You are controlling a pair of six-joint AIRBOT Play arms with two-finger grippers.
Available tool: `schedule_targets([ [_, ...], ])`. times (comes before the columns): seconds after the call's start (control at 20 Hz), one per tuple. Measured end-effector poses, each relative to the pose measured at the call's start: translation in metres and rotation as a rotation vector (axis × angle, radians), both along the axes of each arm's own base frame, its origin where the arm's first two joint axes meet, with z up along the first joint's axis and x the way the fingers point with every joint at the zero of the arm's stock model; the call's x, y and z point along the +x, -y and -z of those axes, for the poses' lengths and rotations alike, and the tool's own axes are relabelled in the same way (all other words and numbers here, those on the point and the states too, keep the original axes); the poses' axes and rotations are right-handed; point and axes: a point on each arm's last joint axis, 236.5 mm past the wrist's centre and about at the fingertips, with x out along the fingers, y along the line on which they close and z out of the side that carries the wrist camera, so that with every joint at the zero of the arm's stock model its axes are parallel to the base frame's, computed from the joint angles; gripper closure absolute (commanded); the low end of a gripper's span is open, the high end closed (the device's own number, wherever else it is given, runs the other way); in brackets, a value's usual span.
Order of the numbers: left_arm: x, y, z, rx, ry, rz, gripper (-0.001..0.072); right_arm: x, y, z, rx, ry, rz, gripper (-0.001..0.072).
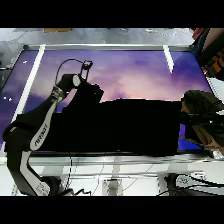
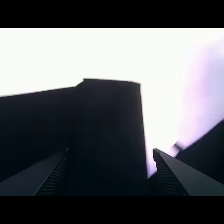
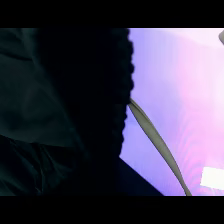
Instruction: Fold the clothes and pants, and hang the long-sleeved shirts on hangers.
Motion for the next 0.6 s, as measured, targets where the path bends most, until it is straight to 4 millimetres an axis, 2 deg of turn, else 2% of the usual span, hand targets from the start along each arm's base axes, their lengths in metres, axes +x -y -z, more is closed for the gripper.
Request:
schedule_targets([
  [0.25,0.009,0.017,0.029,-0.022,0.012,-0.008,0.0116,0.0,0.0,0.0,-0.001,0.001,0.001,0.0683],
  [0.55,0.022,0.021,0.044,-0.052,0.043,-0.05,0.0121,0.0,0.0,0.0,-0.001,0.001,0.001,0.0682],
  [0.6,0.024,0.021,0.045,-0.063,0.044,-0.066,0.0142,0.0,0.0,0.0,-0.002,0.001,0.002,0.0683],
])
